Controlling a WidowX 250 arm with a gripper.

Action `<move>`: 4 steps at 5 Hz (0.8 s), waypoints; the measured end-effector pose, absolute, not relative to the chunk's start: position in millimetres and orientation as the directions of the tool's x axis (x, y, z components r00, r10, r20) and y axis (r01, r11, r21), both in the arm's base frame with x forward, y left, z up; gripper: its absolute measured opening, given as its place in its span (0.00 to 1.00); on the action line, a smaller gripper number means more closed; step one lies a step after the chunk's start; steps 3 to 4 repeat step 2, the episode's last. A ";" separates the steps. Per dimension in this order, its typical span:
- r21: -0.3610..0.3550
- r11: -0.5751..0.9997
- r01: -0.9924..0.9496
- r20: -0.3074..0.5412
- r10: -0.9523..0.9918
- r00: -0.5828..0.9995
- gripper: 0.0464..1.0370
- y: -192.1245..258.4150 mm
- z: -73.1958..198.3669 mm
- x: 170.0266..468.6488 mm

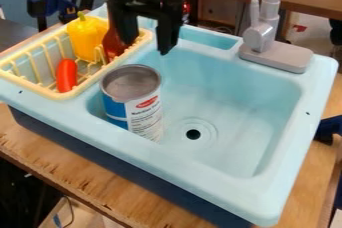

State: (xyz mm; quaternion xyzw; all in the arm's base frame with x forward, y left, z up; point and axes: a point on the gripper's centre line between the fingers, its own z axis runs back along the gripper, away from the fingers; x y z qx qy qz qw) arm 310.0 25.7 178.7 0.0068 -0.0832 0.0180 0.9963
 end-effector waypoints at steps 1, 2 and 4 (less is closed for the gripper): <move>0.040 0.999 -0.014 0.148 0.008 0.989 0.96 14.5 196.1 294.0; -0.006 1.000 0.013 0.092 -0.013 0.996 0.96 7.5 202.2 284.8; -0.006 1.000 0.013 0.092 -0.013 0.996 0.96 7.5 202.2 284.8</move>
